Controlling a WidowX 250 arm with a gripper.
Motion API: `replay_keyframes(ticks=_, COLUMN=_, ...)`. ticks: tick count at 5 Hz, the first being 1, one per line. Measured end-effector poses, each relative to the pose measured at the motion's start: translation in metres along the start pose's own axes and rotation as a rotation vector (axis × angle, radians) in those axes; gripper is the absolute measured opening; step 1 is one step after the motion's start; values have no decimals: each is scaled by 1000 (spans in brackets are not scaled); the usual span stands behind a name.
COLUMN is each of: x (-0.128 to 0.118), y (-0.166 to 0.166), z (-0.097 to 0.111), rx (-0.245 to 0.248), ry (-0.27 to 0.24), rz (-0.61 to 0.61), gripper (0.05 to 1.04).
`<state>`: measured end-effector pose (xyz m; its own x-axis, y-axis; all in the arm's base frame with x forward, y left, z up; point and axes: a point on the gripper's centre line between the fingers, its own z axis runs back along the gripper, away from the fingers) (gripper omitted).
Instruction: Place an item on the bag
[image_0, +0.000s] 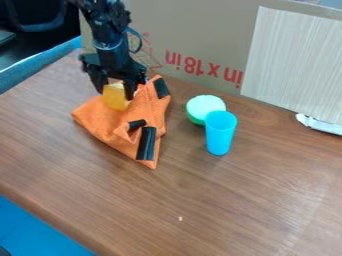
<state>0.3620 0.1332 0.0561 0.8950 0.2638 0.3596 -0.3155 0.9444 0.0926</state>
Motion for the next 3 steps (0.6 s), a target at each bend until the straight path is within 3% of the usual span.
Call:
replay_keyframes(ticks=1, x=2, y=-8, z=-7, rx=-33, ry=12, rz=-5, gripper=752)
replay_keyframes(ticks=2, x=8, y=-16, z=-13, rx=-41, ry=-7, rz=-9, gripper=843)
replay_keyframes(ticks=3, x=10, y=-13, z=-13, rx=-20, ry=-18, rz=-1, gripper=999)
